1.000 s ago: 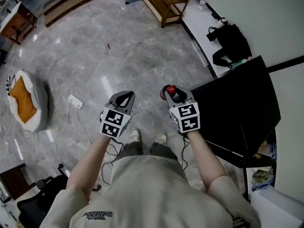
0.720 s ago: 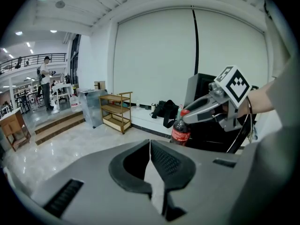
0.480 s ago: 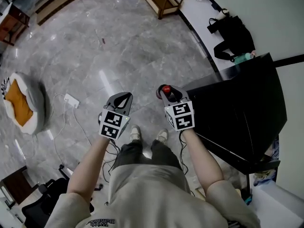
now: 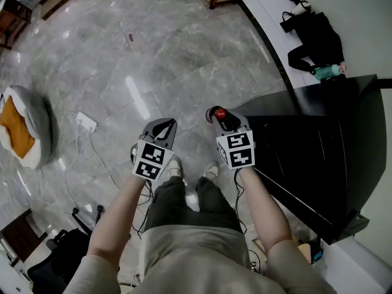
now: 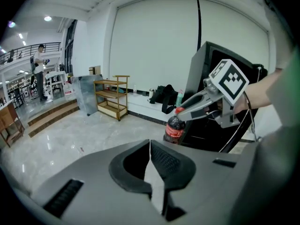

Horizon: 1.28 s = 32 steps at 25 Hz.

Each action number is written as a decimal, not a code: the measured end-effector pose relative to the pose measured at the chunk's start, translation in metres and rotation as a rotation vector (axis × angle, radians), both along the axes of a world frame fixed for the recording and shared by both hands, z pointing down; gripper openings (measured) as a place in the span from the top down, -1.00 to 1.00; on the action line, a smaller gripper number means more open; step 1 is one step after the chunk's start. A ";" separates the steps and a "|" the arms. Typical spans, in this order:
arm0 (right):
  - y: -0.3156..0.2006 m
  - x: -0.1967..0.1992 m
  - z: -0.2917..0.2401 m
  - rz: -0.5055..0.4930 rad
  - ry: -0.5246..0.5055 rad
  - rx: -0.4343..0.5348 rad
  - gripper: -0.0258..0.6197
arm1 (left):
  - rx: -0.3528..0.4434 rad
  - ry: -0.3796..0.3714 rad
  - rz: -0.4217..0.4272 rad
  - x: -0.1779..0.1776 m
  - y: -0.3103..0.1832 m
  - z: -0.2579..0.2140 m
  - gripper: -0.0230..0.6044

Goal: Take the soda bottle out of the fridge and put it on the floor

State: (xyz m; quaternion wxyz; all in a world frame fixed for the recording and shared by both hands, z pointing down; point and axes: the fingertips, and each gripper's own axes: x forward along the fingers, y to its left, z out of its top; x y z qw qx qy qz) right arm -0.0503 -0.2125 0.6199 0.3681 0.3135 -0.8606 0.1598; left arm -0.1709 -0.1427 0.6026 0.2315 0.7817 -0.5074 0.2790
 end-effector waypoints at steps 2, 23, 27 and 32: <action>0.000 -0.002 0.021 -0.001 0.011 -0.014 0.57 | -0.011 -0.012 0.007 -0.005 -0.002 0.022 0.90; 0.012 -0.039 0.294 -0.062 0.064 -0.139 0.57 | -0.119 0.015 -0.011 -0.018 -0.010 0.292 0.90; 0.019 -0.046 0.346 -0.108 0.081 -0.165 0.56 | -0.124 0.004 -0.013 -0.022 -0.011 0.336 0.90; 0.031 -0.048 0.407 -0.150 0.113 -0.185 0.56 | -0.136 0.005 -0.016 -0.021 -0.006 0.389 0.90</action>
